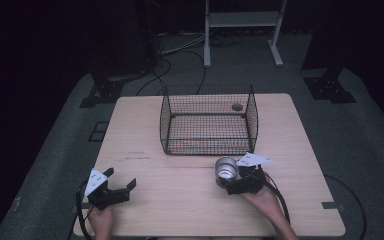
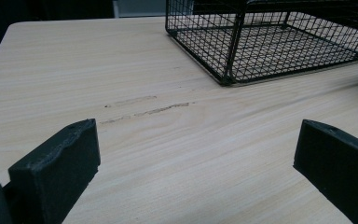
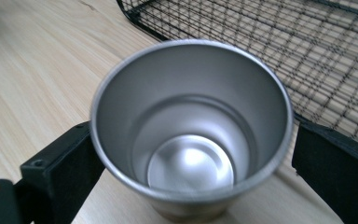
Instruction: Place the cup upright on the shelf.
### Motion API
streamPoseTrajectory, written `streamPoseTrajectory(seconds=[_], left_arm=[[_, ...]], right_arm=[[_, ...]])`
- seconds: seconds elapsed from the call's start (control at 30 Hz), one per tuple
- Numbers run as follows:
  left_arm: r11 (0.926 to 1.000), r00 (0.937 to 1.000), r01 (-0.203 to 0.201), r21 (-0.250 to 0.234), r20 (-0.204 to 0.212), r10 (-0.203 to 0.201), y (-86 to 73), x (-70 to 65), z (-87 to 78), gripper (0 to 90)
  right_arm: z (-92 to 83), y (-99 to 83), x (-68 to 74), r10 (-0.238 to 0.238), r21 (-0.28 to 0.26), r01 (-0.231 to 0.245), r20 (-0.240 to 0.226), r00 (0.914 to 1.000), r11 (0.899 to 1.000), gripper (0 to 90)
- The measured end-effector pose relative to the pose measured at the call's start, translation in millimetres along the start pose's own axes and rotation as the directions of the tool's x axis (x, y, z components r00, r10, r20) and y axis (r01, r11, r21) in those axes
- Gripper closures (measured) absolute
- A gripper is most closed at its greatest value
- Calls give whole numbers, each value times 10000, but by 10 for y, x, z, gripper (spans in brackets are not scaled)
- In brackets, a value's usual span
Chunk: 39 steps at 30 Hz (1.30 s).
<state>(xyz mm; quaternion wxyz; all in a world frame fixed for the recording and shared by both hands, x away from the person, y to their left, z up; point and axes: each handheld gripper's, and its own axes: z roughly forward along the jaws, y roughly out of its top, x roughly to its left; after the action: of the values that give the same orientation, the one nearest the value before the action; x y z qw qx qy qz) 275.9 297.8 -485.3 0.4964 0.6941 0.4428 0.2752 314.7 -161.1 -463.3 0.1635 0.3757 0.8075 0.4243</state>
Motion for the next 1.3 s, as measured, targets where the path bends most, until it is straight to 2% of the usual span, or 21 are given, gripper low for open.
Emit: streamPoseTrajectory(seconds=[0.07,0.1,0.2,0.23,0.8,0.93,1.07,1.13,1.27,1.3], left_arm=[[10000,10000,1,-2,4,-1,0,0,-1,0],[10000,10000,-14,-13,1,14,0,-1,-2,0],[10000,10000,-25,-21,3,25,0,-3,-3,0],[10000,10000,-28,-23,5,28,0,-3,-3,0],[10000,10000,-24,-17,7,24,0,-4,-2,0],[10000,10000,-20,-18,7,20,-1,-4,-3,0],[10000,10000,-24,-17,10,24,-1,-3,-3,0],[10000,10000,-23,-20,9,23,0,-2,-3,0],[10000,10000,-17,-21,10,17,0,-2,-3,0],[10000,10000,-19,-31,11,19,-1,-3,-4,0]], right_arm=[[15,50,18,-164,36,164,6,9999,9999,26],[25,81,30,-243,-17,243,-2,9997,9997,65],[50,91,33,-340,172,340,-6,9994,9993,89],[62,89,27,-364,174,365,-54,9993,9992,128],[-24,159,57,-466,158,463,184,9987,9988,137],[-83,212,78,-539,40,538,90,9985,9985,137],[-137,286,69,-320,-40,320,-137,9994,9995,137],[-179,366,63,-174,-148,168,-399,9991,9997,137],[-222,456,72,-342,-250,332,-412,9986,9991,137],[-249,525,75,-310,-344,291,-570,9979,9990,138]])
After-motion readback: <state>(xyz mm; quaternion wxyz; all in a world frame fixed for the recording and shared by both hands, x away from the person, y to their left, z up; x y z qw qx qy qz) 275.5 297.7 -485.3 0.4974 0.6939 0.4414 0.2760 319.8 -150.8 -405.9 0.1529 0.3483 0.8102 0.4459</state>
